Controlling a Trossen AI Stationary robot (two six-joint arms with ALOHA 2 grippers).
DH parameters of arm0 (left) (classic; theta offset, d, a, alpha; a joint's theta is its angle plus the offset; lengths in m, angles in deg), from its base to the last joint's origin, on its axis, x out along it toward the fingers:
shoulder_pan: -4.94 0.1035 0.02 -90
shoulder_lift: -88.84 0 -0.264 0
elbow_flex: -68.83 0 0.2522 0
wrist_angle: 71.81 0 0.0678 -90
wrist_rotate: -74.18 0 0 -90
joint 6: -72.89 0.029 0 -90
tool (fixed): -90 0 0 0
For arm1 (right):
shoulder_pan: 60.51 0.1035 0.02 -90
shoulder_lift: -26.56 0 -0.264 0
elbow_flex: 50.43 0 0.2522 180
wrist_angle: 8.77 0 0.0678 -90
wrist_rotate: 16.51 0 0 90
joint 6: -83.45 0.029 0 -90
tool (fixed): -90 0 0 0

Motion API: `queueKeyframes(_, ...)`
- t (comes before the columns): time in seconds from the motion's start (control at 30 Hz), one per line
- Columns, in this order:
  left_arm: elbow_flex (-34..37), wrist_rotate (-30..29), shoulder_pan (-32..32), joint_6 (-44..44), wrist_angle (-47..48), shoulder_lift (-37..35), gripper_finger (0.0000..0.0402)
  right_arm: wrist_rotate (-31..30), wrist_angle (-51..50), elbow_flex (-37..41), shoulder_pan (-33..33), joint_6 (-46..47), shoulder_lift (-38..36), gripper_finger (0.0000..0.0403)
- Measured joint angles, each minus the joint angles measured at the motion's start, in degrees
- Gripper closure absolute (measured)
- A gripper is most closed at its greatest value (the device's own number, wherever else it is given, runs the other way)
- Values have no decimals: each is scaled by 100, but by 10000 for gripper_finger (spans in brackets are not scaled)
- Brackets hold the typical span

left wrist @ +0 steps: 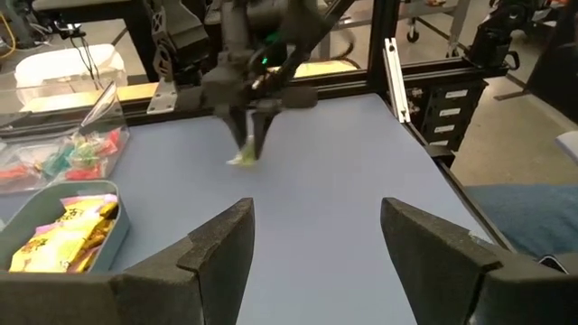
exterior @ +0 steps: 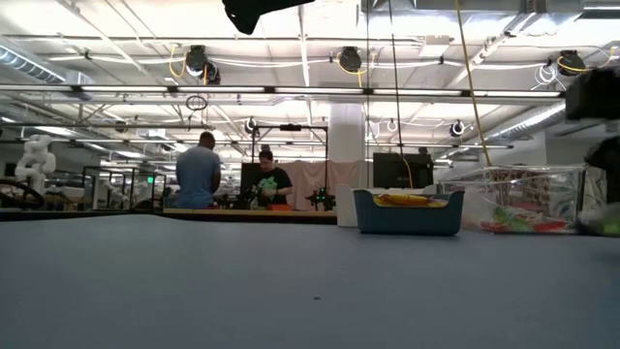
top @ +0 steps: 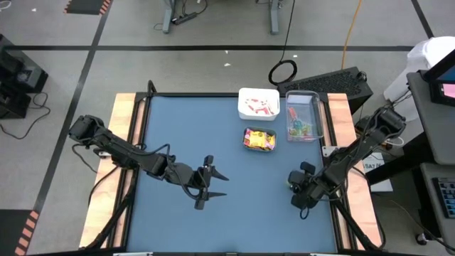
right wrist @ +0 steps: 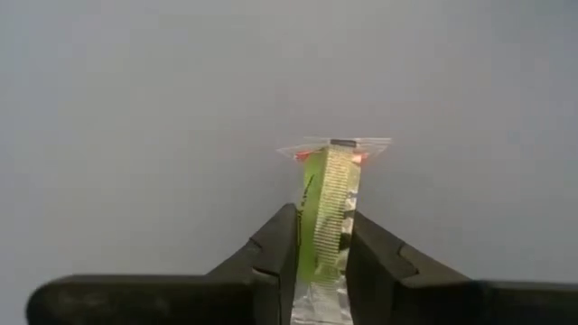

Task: Sort candy
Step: Put the green candy into the transparent bin

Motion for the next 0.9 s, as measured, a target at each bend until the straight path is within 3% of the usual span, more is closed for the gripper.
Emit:
queueKeyframes(0.13,0,2,0,2,-44,0,155,-189,-19,-447,-2,-448,-94,335)
queueKeyframes(0.3,0,4,0,4,-180,-2,155,-1250,0,-1195,0,-1291,-167,335)
queueKeyframes(0.53,0,6,0,7,-175,0,155,-2638,272,-2191,0,-3225,-177,335)
queueKeyframes(0.73,4,-78,-16,55,-188,-62,155,-2620,291,-2671,-83,-4424,-429,335)
queueKeyframes(0.9,4,-103,-22,46,-95,-222,155,-2645,294,-2654,-92,-5081,-1194,335)
